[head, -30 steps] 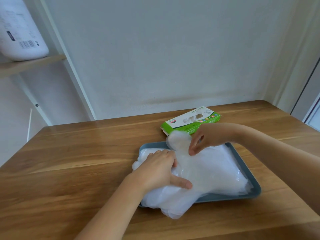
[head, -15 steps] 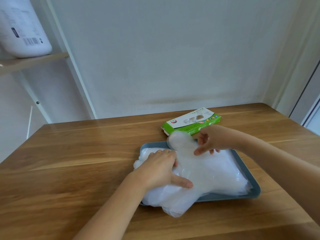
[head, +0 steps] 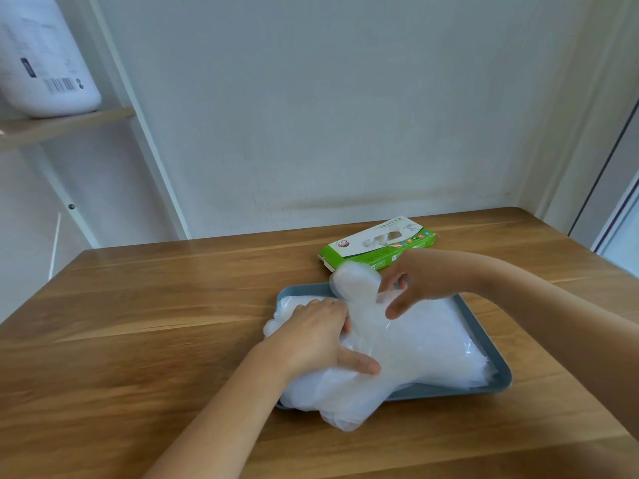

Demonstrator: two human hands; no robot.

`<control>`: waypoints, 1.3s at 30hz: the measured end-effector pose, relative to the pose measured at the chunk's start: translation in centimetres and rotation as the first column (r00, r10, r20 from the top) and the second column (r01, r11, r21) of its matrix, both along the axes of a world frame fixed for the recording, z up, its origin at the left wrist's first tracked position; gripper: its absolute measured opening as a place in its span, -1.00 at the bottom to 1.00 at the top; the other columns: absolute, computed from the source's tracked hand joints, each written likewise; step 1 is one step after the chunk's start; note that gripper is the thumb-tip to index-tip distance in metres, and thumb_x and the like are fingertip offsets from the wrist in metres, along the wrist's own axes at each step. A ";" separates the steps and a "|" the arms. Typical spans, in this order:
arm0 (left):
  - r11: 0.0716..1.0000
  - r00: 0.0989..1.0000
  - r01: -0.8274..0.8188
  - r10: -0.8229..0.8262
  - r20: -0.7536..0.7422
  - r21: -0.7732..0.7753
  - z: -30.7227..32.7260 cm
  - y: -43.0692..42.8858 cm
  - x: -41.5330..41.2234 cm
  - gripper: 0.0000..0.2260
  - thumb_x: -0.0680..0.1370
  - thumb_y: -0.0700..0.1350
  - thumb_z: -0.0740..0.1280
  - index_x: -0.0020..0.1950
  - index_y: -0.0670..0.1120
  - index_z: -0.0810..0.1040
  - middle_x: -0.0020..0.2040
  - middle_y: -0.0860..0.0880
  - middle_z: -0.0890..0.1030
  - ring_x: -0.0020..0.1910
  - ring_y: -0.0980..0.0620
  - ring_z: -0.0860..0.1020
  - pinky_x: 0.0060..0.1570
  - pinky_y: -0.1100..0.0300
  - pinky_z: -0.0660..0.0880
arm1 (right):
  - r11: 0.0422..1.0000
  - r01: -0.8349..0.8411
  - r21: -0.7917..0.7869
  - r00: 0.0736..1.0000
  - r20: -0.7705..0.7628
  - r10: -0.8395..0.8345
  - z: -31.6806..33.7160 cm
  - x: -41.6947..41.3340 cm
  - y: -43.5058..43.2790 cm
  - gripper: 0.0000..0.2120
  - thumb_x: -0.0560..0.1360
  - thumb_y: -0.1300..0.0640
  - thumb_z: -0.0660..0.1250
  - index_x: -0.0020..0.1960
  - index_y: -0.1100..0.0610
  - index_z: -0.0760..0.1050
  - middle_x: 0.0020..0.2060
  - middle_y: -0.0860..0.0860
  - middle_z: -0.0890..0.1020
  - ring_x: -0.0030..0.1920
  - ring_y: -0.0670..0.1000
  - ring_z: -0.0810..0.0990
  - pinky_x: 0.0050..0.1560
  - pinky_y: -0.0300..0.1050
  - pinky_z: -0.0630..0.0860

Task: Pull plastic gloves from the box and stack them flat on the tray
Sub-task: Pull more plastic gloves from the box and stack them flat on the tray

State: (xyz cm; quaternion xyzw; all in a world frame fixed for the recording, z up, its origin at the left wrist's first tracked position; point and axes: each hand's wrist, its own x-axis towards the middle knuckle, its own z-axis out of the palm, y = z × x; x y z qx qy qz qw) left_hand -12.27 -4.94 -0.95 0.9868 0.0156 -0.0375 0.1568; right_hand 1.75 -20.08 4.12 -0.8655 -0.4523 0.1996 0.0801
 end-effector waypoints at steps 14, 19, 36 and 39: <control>1.000 1.000 0.009 -0.009 0.012 0.013 0.1 0.1 0.0 -0.48 0.31 0.38 0.42 -0.11 0.00 0.35 -0.14 0.07 0.44 -0.19 0.12 0.38 -0.21 0.17 0.31 | 0.968 0.121 0.220 0.982 -0.166 -0.085 -2.7 0.3 2.6 -0.86 0.41 0.15 0.48 -0.03 0.07 0.69 -0.23 0.02 0.69 -0.28 -0.12 0.56 -0.29 -0.38 0.42; 0.999 1.000 0.007 -0.007 0.024 0.035 0.0 0.1 0.1 -0.45 0.30 0.39 0.42 -0.11 -0.04 0.38 -0.14 0.06 0.44 -0.16 0.09 0.39 -0.17 0.14 0.32 | 0.973 0.175 0.150 0.786 -0.616 -0.046 -2.5 2.3 0.7 -0.75 0.43 0.56 0.22 -0.10 0.32 0.59 -0.16 0.12 0.69 -0.05 0.00 0.64 0.11 -0.20 0.54; 1.000 1.000 0.013 -0.013 0.023 -0.002 -0.2 0.2 0.1 -0.48 0.31 0.38 0.42 -0.10 0.00 0.36 -0.13 0.07 0.43 -0.16 0.12 0.39 -0.17 0.18 0.34 | 0.929 0.123 0.350 0.992 -0.039 -0.117 -2.8 1.3 3.9 -0.89 0.46 0.15 0.40 -0.16 0.15 0.69 -0.33 -0.03 0.63 -0.47 -0.21 0.43 -0.46 -0.41 0.29; 0.999 1.000 0.002 -0.001 0.016 -0.039 -0.2 0.3 0.0 -0.48 0.29 0.37 0.44 -0.04 0.01 0.40 -0.10 0.10 0.45 -0.12 0.14 0.41 -0.14 0.20 0.37 | 0.931 0.223 0.289 0.970 0.023 -0.240 -4.1 1.6 4.4 -0.67 0.52 0.01 0.34 -0.33 0.19 0.55 -0.41 0.03 0.57 -0.48 -0.12 0.39 -0.43 -0.25 0.29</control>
